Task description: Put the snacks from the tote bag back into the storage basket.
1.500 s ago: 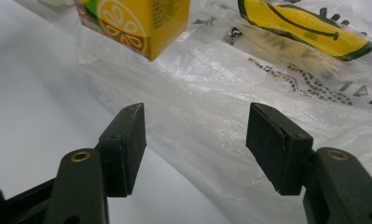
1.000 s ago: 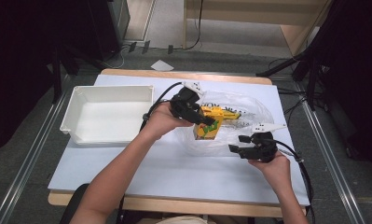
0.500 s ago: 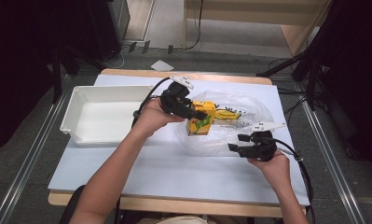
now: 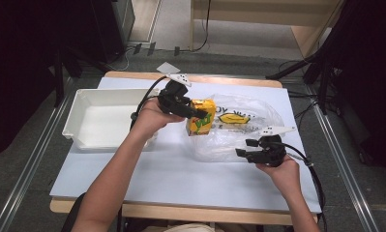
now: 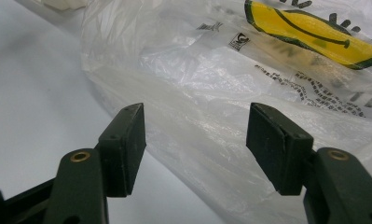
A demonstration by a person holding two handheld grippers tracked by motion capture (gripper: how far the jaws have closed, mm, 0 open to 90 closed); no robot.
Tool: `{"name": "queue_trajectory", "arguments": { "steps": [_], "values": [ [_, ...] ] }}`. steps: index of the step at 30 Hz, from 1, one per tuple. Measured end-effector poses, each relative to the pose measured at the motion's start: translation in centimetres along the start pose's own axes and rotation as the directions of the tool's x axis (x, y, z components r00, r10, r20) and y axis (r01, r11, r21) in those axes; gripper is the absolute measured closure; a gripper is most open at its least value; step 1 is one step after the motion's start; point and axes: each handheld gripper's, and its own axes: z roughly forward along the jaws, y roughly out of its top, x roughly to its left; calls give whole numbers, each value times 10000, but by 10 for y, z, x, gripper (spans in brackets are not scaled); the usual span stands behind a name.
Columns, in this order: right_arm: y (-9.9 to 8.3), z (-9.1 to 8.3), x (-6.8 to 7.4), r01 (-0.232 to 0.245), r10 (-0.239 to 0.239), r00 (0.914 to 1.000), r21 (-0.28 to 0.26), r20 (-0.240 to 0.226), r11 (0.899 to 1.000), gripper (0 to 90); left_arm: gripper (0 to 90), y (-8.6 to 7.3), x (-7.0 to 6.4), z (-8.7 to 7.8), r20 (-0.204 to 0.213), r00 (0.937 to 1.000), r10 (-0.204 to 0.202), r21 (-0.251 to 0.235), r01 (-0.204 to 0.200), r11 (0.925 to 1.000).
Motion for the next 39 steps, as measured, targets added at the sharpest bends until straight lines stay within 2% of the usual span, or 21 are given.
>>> {"name": "queue_trajectory", "arguments": {
  "steps": [7,11,25,34,39],
  "values": [
    [0,2,0,39,-39,10000,39,-19,10000,385,523,-2,3,-7,82,9999,-74,-175,75,9998],
    [1,4,0,-35,36,10000,103,-82,9999,390,524,-3,1,-10,-81,10000,-5,-51,4,10000],
    [4,4,0,67,-66,9999,20,-99,10000,390,523,-13,12,-28,-581,9977,-354,-134,347,9993],
    [6,7,-1,223,-223,9997,36,-127,9997,390,524,-18,17,-36,-720,9962,-499,-125,491,9987],
    [6,8,0,268,-267,9996,108,-137,9996,391,524,-21,22,-43,-856,9939,-696,-276,675,9973]
  ]
}}
